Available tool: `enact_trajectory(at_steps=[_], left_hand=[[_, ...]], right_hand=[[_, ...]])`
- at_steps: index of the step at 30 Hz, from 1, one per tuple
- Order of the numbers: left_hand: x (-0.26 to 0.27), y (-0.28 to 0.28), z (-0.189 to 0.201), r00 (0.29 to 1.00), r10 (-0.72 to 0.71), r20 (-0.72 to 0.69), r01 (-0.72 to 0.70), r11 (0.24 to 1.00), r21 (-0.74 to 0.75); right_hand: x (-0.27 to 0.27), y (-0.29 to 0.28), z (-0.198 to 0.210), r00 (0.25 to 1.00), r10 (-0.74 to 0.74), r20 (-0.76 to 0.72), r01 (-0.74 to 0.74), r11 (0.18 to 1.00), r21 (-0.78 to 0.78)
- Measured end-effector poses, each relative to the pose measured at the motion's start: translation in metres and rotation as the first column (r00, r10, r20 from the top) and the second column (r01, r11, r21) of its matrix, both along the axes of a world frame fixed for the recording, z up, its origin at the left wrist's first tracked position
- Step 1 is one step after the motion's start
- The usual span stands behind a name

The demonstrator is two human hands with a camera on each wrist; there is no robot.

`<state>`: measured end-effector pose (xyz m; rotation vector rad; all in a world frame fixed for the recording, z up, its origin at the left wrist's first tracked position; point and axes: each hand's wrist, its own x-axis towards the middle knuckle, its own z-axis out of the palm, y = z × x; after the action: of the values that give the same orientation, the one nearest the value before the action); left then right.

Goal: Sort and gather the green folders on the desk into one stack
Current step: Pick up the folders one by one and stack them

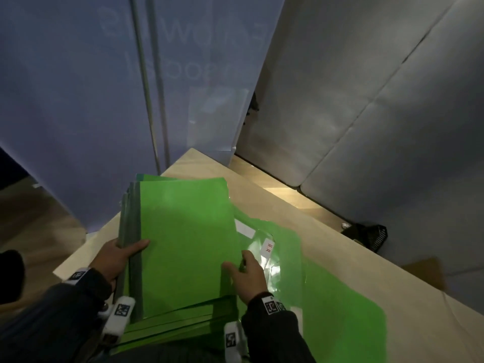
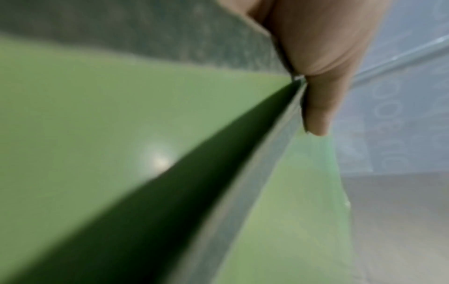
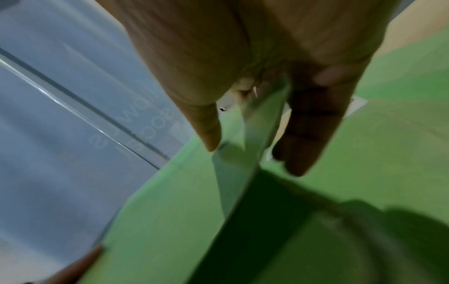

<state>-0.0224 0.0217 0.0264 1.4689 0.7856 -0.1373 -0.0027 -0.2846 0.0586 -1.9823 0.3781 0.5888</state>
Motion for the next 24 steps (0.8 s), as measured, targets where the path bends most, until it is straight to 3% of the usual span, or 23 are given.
enact_trajectory(at_steps=[4, 6, 10, 12, 17, 24], left_hand=[[-0.013, 0.038, 0.0, 0.996, 0.076, -0.043, -0.07, 0.989, 0.13], [-0.021, 0.068, -0.002, 0.99, 0.13, -0.053, -0.116, 0.97, 0.214], [-0.047, 0.118, 0.0, 0.955, 0.291, -0.051, -0.268, 0.926, 0.265], [-0.057, 0.135, -0.001, 0.907, 0.419, -0.039, -0.401, 0.889, 0.22], [-0.075, 0.16, 0.002, 0.814, 0.579, -0.032, -0.569, 0.808, 0.149], [-0.085, 0.177, -0.032, 0.782, 0.622, -0.04, -0.611, 0.778, 0.15]], right_hand=[[0.0, -0.034, -0.065, 0.971, -0.23, -0.061, 0.213, 0.955, -0.208], [-0.001, -0.043, -0.099, 0.952, -0.285, -0.108, 0.242, 0.924, -0.296], [0.009, -0.011, -0.083, 0.928, -0.317, -0.193, 0.229, 0.898, -0.377], [0.018, 0.003, -0.074, 0.924, -0.321, -0.208, 0.21, 0.88, -0.426], [0.029, 0.0, -0.078, 0.922, -0.338, -0.189, 0.258, 0.9, -0.352], [0.024, -0.037, -0.057, 0.866, -0.413, -0.281, 0.412, 0.909, -0.068]])
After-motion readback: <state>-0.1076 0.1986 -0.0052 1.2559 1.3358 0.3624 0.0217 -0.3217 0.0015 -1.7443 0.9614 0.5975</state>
